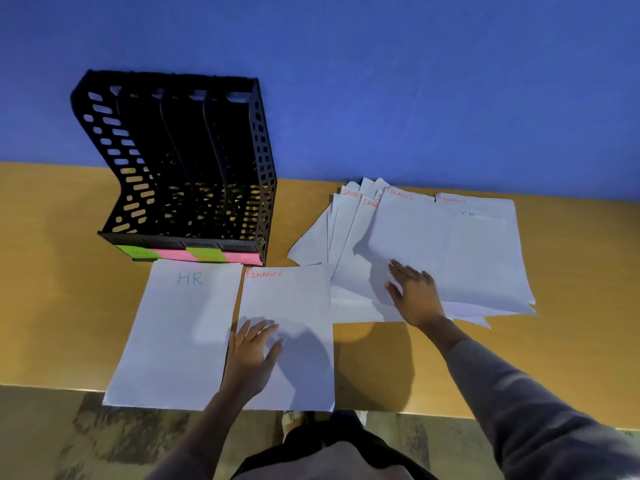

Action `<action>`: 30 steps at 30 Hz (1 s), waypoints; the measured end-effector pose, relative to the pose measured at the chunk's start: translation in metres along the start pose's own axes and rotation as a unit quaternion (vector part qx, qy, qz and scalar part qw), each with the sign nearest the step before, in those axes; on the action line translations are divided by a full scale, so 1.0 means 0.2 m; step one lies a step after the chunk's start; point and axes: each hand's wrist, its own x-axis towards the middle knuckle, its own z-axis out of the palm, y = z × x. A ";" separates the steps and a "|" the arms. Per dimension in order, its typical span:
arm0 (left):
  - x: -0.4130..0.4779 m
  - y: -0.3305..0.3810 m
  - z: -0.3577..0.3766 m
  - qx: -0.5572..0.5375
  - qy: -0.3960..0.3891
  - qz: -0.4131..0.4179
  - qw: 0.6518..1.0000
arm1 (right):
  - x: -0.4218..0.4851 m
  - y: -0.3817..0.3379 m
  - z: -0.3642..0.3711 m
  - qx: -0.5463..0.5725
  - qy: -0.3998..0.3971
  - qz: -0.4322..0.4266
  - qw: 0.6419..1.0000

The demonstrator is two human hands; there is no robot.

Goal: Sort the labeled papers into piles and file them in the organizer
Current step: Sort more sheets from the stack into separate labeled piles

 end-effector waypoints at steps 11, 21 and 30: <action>0.09 0.11 -0.18 -0.377 -0.029 -0.185 0.907 | -0.31 -0.65 0.07 0.166 0.014 -0.340 0.926; 0.12 -0.01 -0.27 -0.226 -0.054 -0.190 0.954 | -0.51 -0.92 0.24 0.137 -0.157 -0.377 0.902; -0.04 -0.09 -0.17 -0.071 -0.022 -0.269 0.960 | -0.48 -0.81 0.27 0.376 -0.157 -0.108 0.907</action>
